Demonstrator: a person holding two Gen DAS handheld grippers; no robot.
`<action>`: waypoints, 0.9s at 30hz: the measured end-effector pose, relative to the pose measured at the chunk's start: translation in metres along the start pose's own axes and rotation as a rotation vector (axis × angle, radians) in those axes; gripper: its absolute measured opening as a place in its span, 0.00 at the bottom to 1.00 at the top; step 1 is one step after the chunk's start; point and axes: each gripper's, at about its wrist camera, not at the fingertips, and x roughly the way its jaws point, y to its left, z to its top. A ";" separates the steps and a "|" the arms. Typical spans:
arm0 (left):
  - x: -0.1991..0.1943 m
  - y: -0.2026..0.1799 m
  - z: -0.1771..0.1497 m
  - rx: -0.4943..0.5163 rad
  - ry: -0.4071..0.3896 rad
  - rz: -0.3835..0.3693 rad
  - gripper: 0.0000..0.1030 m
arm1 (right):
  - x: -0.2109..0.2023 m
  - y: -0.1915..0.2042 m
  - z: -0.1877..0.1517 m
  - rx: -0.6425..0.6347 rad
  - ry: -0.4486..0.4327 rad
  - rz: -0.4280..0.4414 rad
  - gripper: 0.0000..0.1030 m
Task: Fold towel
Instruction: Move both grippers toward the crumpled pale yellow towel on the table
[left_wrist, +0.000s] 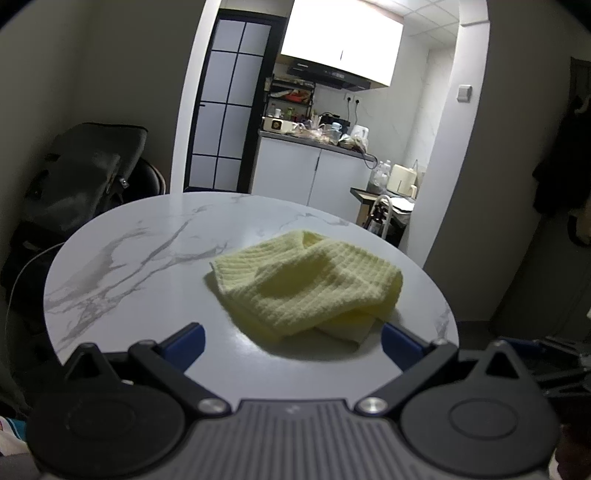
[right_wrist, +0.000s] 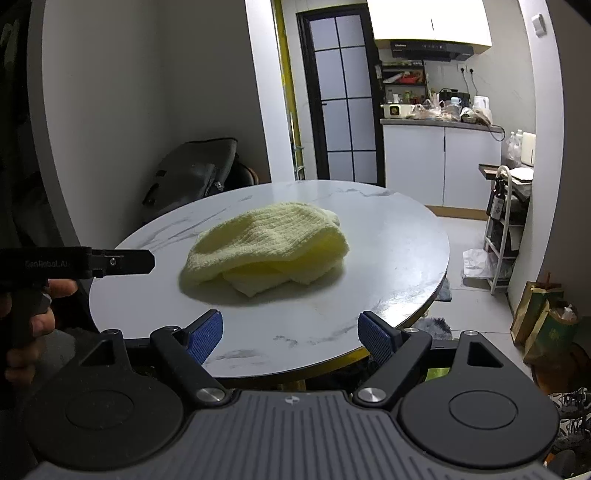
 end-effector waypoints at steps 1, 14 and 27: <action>0.001 0.002 0.001 -0.001 0.007 -0.001 1.00 | 0.000 0.000 0.001 -0.004 0.000 -0.003 0.82; 0.010 0.000 0.014 0.129 0.069 -0.019 1.00 | 0.003 0.004 0.013 -0.050 0.002 -0.041 0.82; 0.018 0.010 0.026 0.129 0.090 -0.068 1.00 | 0.003 0.012 0.025 -0.062 0.032 -0.042 0.82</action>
